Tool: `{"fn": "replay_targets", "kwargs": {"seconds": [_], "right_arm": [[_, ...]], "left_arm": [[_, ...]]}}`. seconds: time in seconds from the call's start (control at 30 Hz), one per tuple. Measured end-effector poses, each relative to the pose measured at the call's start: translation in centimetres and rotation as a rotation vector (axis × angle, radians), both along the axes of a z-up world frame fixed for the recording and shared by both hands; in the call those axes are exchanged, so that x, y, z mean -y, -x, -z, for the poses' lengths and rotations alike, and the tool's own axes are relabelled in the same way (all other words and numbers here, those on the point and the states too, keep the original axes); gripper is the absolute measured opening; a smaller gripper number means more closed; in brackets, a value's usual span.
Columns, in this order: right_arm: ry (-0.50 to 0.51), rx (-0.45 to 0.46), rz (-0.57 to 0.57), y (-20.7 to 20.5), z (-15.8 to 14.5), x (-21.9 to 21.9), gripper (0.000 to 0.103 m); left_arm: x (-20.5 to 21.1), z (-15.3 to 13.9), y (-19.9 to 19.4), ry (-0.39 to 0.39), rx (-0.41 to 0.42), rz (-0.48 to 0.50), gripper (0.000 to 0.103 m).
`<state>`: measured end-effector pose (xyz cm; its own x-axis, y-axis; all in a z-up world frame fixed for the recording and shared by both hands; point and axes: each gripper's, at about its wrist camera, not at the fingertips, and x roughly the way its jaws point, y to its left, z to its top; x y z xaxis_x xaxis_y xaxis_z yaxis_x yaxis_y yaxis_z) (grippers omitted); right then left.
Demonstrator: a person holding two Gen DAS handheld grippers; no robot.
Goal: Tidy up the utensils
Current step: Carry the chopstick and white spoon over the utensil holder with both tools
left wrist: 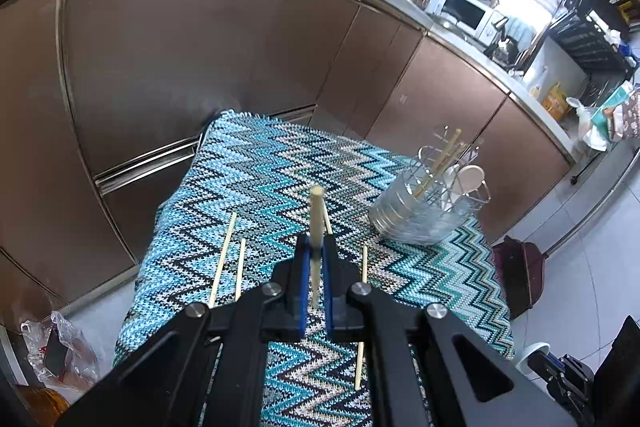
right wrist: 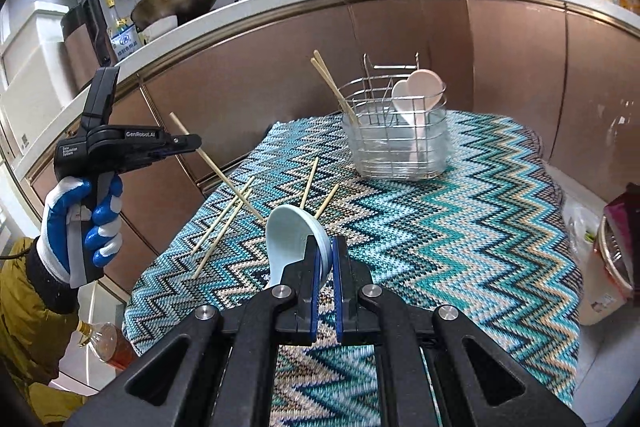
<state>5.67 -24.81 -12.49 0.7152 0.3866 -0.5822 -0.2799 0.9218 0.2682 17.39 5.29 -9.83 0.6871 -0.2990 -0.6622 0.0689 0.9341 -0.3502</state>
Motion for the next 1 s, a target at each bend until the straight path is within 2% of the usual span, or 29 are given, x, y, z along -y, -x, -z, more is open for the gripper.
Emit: {"fn": "replay_targets", "kwargs": {"seconds": [0.3, 0.5, 0.6, 0.8, 0.93, 1.0], "right_arm": [[-0.007, 0.037, 0.011, 1.4, -1.2, 0.2, 0.006], [-0.012, 0.063, 0.044, 0.9, -1.9, 1.2, 0.006], [-0.020, 0.084, 0.080, 0.1, -2.8, 2.5, 0.006], [-0.010, 0.144, 0.152, -2.9, -5.6, 4.7, 0.006], [0.007, 0.206, 0.201, -5.3, -7.7, 5.5, 0.006], [0.021, 0.240, 0.228, -6.6, -8.9, 5.6, 0.006]], "left_arm": [[-1.3, -1.7, 2.6, 0.024, 0.035, -0.002, 0.005], [-0.5, -5.2, 3.9, 0.047, 0.084, 0.050, 0.005], [0.6, -7.2, 3.8, 0.087, 0.104, 0.101, 0.005], [4.0, -10.7, 1.2, 0.168, 0.133, 0.192, 0.005], [6.8, -12.5, -1.8, 0.171, 0.169, 0.216, 0.005], [8.0, -13.1, -3.1, 0.150, 0.194, 0.211, 0.005]]}}
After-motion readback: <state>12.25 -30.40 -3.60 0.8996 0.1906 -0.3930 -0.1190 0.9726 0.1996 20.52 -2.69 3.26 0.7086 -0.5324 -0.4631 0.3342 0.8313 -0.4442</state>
